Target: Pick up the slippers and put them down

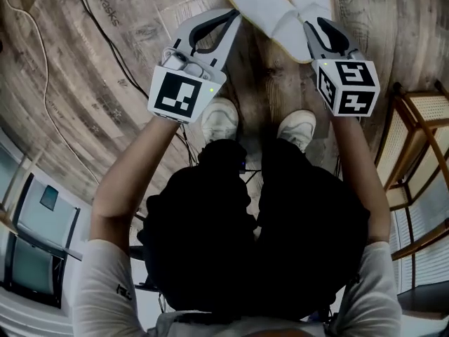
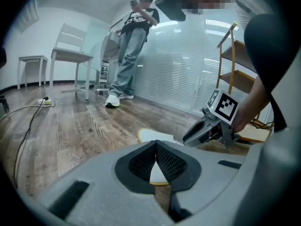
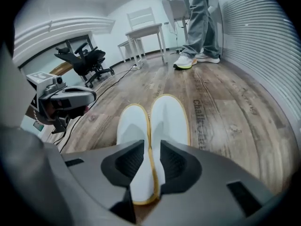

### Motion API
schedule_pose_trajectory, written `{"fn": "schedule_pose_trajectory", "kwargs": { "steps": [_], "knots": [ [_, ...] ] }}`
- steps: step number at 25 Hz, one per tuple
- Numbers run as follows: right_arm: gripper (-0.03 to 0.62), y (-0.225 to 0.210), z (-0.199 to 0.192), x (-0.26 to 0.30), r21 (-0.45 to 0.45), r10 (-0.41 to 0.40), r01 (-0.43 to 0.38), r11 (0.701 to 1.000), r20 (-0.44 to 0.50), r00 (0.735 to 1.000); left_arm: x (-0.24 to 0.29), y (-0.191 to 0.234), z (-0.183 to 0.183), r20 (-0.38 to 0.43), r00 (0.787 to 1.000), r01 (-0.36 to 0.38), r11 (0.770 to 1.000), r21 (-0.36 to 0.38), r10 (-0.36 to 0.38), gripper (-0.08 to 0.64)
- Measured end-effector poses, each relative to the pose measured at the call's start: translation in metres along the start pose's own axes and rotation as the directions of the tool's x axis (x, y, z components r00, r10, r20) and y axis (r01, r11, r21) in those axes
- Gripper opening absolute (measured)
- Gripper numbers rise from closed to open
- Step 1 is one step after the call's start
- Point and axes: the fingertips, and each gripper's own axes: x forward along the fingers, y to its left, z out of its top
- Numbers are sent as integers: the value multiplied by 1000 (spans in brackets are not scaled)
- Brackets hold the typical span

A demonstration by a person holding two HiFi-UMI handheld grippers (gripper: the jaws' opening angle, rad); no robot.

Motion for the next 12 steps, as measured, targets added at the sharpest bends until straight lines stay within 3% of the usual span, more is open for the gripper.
{"fn": "schedule_pose_trajectory", "kwargs": {
  "steps": [6, 12],
  "knots": [
    [89, 13, 57, -87, -2, 5, -5, 1000, 33, 999, -43, -20, 76, -33, 999, 11, 1000, -28, -12, 11],
    [80, 41, 164, -206, -34, 0, 5, 999, 143, 990, -93, -41, 207, 15, 1000, 15, 1000, -13, -15, 11]
  ]
}}
